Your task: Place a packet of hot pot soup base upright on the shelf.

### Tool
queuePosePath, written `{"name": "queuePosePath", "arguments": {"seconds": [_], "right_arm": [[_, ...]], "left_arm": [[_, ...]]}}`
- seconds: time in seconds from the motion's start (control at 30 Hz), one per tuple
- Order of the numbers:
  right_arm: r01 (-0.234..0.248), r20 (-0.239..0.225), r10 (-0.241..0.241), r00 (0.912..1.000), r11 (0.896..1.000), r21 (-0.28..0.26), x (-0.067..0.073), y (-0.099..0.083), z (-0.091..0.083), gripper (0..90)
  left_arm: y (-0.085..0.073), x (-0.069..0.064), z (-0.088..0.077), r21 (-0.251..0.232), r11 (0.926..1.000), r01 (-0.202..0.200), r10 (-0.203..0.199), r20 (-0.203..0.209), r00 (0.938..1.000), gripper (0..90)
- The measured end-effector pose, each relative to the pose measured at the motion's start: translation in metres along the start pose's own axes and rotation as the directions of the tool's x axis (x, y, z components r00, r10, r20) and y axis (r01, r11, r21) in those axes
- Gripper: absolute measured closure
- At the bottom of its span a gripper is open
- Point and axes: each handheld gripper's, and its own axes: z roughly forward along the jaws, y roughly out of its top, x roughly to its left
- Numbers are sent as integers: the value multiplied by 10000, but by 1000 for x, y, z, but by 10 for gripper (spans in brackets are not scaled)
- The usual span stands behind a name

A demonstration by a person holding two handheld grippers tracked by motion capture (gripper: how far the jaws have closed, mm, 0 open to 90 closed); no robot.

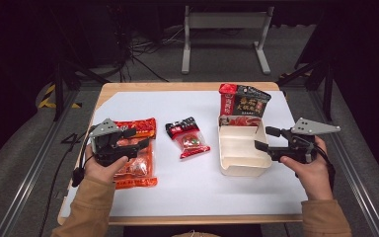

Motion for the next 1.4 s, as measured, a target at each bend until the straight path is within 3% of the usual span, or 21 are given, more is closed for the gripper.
{"name": "queuePosePath", "arguments": {"seconds": [0.33, 0.63, 0.87, 1.13, 1.4], "right_arm": [[86, -189, -84, 9998, 9999, 106, 4, -11, 2, 305], [195, -294, -192, 9994, 9998, 77, 7, -12, 3, 301], [113, -228, -112, 9997, 9999, 42, 6, -13, 2, 301], [84, -324, -83, 9994, 10000, 34, 7, -14, 5, 301], [356, -439, -355, 9984, 9994, 25, 9, -13, 6, 370]], "left_arm": [[2, 9, -9, -336, 9994, -12, 2, -303, 9995, 335], [11, 38, -18, -464, 9989, -9, -23, -700, 9975, 315], [8, 72, -23, -356, 9983, 462, -510, -1466, 9879, 316], [-4, 101, -17, 32, 9954, 962, -940, -1809, 9790, 326], [-14, 120, -8, 220, 9948, 994, -922, -2184, 9715, 351]]}}
